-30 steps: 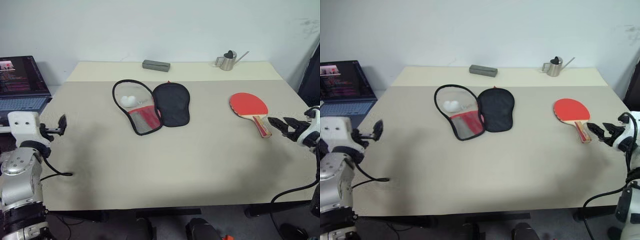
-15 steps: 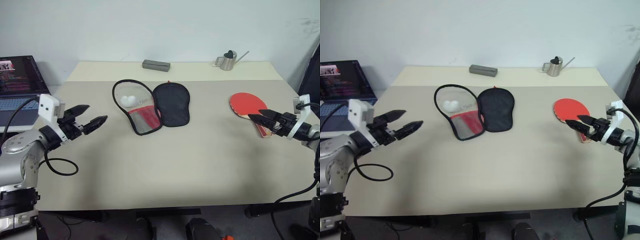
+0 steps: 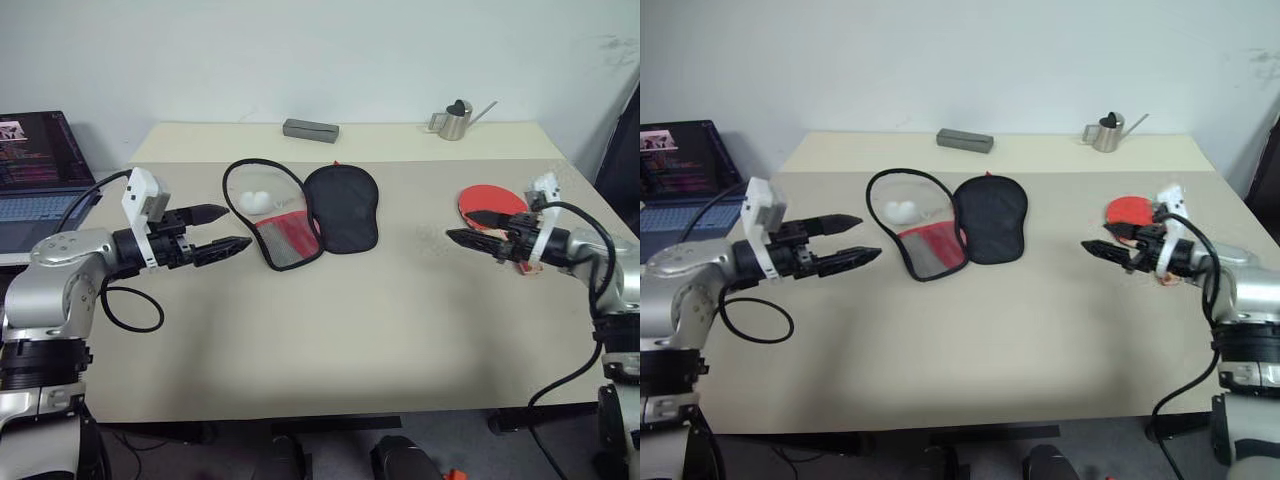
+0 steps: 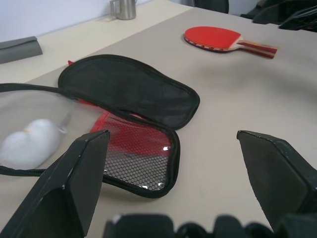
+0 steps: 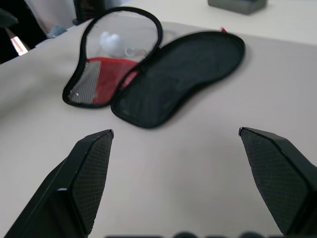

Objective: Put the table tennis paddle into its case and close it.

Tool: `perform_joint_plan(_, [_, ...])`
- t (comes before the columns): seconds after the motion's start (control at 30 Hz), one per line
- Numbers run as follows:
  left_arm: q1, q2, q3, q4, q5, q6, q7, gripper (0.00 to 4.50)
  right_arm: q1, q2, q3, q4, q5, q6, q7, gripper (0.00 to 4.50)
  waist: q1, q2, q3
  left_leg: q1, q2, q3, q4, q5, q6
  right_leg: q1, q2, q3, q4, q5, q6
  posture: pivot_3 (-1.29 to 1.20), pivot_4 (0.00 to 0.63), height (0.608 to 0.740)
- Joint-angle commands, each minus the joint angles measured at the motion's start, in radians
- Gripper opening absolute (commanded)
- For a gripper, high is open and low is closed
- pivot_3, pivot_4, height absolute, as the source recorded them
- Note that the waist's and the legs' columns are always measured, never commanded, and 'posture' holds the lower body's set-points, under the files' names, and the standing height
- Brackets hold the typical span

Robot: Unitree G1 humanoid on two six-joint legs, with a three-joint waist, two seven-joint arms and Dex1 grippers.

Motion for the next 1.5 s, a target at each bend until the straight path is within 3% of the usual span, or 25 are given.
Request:
perform_joint_plan(0.03, [-0.051,0.021,-0.003,-0.017,-0.014,0.021,-0.027,4.50,-0.074,0.015,0.033,0.050,-0.027,0.008,-0.001,4.46,0.000,0.000,0.000,0.000,0.000,0.000,0.000,0.000,0.000,0.000,0.000,0.000,0.000,0.000,0.000,0.00,0.150,0.740])
perform_joint_plan(0.37, [-0.087,0.036,-0.016,0.028,0.023,0.000,-0.065,4.50,-0.318,0.215,0.095,0.385,-0.137,-0.023,-0.139,4.46,-0.003,0.000,0.000,-0.001,0.000,0.000,0.000,0.000,0.000,-0.002,0.002,0.000,0.001,0.000,-0.001,0.00,0.150,0.740])
perform_joint_plan(0.53, [-0.130,0.030,-0.023,0.084,0.044,-0.022,-0.072,4.50,-0.421,0.301,0.113,0.579,-0.213,-0.152,-0.205,4.46,-0.001,0.000,0.000,-0.001,0.000,0.000,0.000,0.000,0.000,-0.002,0.001,0.000,0.001,0.000,-0.001,0.00,0.150,0.740])
perform_joint_plan(0.83, [-0.165,0.024,-0.062,0.136,0.090,-0.072,-0.110,4.50,-0.530,0.377,0.080,0.858,-0.285,-0.304,-0.297,4.46,-0.001,0.000,0.000,-0.002,0.000,-0.001,-0.001,0.000,0.000,-0.002,0.001,-0.001,0.001,0.000,-0.001,0.00,0.150,0.740])
perform_joint_plan(1.23, [-0.182,0.013,-0.078,0.124,0.094,-0.064,-0.116,4.50,-0.564,0.484,0.036,0.938,-0.312,-0.332,-0.381,4.46,-0.004,0.000,0.000,-0.002,0.000,-0.001,-0.001,0.000,0.000,-0.003,0.001,-0.001,0.003,0.000,-0.001,0.00,0.150,0.740])
perform_joint_plan(1.5, [-0.178,0.009,-0.079,0.110,0.090,-0.059,-0.106,4.50,-0.519,0.528,0.045,0.952,-0.370,-0.367,-0.517,4.46,-0.004,0.000,0.000,-0.002,0.000,-0.002,-0.001,0.000,0.000,-0.003,0.001,-0.001,0.003,0.000,-0.001,0.00,0.150,0.740])
